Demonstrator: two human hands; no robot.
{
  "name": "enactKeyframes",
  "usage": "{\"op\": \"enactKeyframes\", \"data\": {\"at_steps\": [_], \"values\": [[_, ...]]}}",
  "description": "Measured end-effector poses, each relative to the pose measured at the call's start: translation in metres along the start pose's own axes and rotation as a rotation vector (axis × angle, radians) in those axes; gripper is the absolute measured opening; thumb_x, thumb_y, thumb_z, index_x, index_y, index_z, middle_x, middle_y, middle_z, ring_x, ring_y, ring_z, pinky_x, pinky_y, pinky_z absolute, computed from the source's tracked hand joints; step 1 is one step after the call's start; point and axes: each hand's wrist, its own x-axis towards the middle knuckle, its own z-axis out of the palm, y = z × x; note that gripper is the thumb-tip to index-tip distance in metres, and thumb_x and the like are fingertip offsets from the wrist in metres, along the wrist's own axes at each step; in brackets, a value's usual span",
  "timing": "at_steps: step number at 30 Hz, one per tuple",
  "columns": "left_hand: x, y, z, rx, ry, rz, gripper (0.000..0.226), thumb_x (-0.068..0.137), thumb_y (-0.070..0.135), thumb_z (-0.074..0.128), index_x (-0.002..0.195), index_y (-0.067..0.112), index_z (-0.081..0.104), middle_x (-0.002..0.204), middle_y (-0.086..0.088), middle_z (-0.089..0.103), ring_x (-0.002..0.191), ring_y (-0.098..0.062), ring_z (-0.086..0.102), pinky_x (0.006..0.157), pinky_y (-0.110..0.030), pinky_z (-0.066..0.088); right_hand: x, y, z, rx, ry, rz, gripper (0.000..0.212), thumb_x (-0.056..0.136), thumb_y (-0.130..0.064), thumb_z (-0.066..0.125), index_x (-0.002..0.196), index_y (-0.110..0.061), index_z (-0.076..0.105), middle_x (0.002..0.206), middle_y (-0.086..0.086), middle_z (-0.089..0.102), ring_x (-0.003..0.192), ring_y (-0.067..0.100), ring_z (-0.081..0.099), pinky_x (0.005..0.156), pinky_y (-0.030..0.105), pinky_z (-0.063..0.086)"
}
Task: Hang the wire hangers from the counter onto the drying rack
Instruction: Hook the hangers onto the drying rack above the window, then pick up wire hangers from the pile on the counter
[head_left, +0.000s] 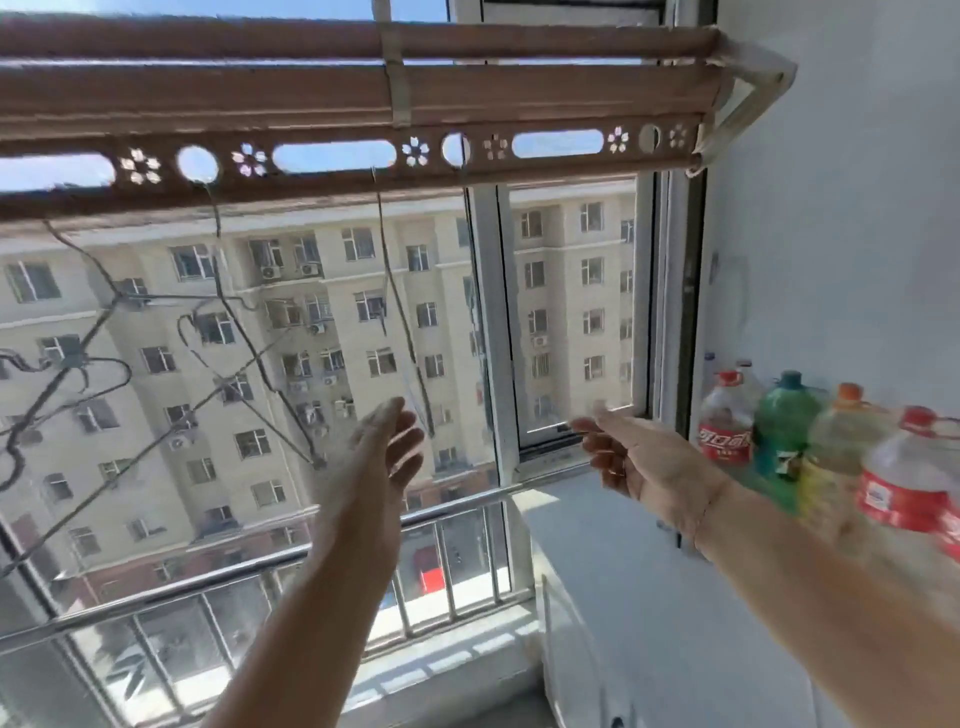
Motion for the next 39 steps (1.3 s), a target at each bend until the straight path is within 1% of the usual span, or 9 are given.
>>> {"op": "enactKeyframes", "data": {"at_steps": [4, 12, 16, 21, 28, 32, 35, 37, 39], "values": [[-0.016, -0.059, -0.006, 0.096, -0.053, -0.131, 0.019, 0.095, 0.022, 0.048, 0.104, 0.011, 0.06, 0.093, -0.002, 0.061, 0.092, -0.019, 0.057, 0.083, -0.033, 0.044, -0.025, 0.07, -0.048, 0.026, 0.162, 0.125, 0.027, 0.091, -0.032, 0.052, 0.094, -0.01, 0.066, 0.071, -0.001, 0.054, 0.063, 0.01, 0.049, 0.056, 0.02, 0.039], [-0.071, -0.222, 0.023, 0.296, -0.262, -0.525, 0.017, 0.094, 0.02, 0.051, 0.103, 0.012, 0.064, 0.089, -0.003, 0.062, 0.082, -0.017, 0.057, 0.07, -0.027, 0.043, -0.138, 0.218, -0.173, 0.205, 0.586, 0.389, 0.02, 0.092, -0.027, 0.051, 0.088, -0.012, 0.064, 0.071, 0.001, 0.057, 0.059, 0.01, 0.055, 0.053, 0.019, 0.041], [-0.108, -0.291, 0.055, 0.358, -0.365, -0.718, 0.015, 0.094, 0.019, 0.053, 0.1, 0.012, 0.064, 0.092, -0.004, 0.063, 0.081, -0.017, 0.059, 0.072, -0.027, 0.045, -0.192, 0.256, -0.229, 0.242, 0.799, 0.439, 0.019, 0.093, -0.022, 0.052, 0.078, -0.013, 0.061, 0.066, 0.002, 0.057, 0.059, 0.013, 0.055, 0.053, 0.022, 0.041], [-0.152, -0.353, 0.115, 0.434, -0.53, -0.89, 0.012, 0.094, 0.016, 0.051, 0.096, 0.01, 0.061, 0.086, -0.005, 0.06, 0.078, -0.017, 0.057, 0.07, -0.026, 0.045, -0.22, 0.27, -0.3, 0.095, 0.988, 0.445, 0.017, 0.092, -0.018, 0.052, 0.077, -0.013, 0.057, 0.071, 0.005, 0.055, 0.066, 0.014, 0.051, 0.059, 0.025, 0.039], [-0.191, -0.424, 0.179, 0.691, -0.754, -0.847, 0.018, 0.094, 0.02, 0.052, 0.076, 0.016, 0.055, 0.074, -0.002, 0.052, 0.066, -0.014, 0.048, 0.061, -0.025, 0.037, -0.223, 0.28, -0.386, -0.026, 1.132, 0.451, 0.028, 0.089, -0.019, 0.054, 0.062, -0.015, 0.05, 0.065, 0.009, 0.047, 0.057, 0.019, 0.041, 0.055, 0.025, 0.033], [-0.196, -0.46, 0.196, 1.054, -0.88, -0.611, 0.022, 0.089, 0.026, 0.055, 0.069, 0.02, 0.051, 0.068, -0.003, 0.046, 0.064, -0.018, 0.041, 0.06, -0.026, 0.029, -0.218, 0.28, -0.415, -0.017, 1.19, 0.44, 0.029, 0.09, -0.019, 0.052, 0.062, -0.012, 0.049, 0.061, 0.008, 0.045, 0.054, 0.019, 0.037, 0.052, 0.024, 0.03], [-0.2, -0.476, 0.199, 1.249, -0.873, -0.528, 0.014, 0.087, 0.028, 0.056, 0.087, 0.018, 0.064, 0.079, 0.004, 0.058, 0.074, -0.016, 0.052, 0.062, -0.023, 0.033, -0.221, 0.28, -0.429, -0.171, 1.23, 0.455, 0.029, 0.086, -0.02, 0.054, 0.058, -0.012, 0.05, 0.063, 0.011, 0.044, 0.06, 0.021, 0.04, 0.058, 0.027, 0.034], [-0.203, -0.483, 0.199, 1.287, -0.842, -0.51, 0.015, 0.085, 0.026, 0.057, 0.094, 0.017, 0.064, 0.086, 0.005, 0.061, 0.078, -0.015, 0.054, 0.062, -0.023, 0.035, -0.223, 0.283, -0.437, -0.266, 1.263, 0.483, 0.018, 0.082, -0.023, 0.059, 0.07, -0.009, 0.063, 0.073, 0.01, 0.057, 0.071, 0.022, 0.051, 0.067, 0.028, 0.041], [-0.207, -0.486, 0.2, 1.309, -0.817, -0.497, 0.012, 0.083, 0.024, 0.057, 0.092, 0.019, 0.064, 0.086, 0.007, 0.062, 0.077, -0.015, 0.055, 0.059, -0.023, 0.036, -0.222, 0.289, -0.445, -0.363, 1.265, 0.537, 0.023, 0.079, -0.028, 0.065, 0.087, -0.007, 0.068, 0.091, 0.01, 0.068, 0.088, 0.027, 0.062, 0.079, 0.031, 0.046]]}}
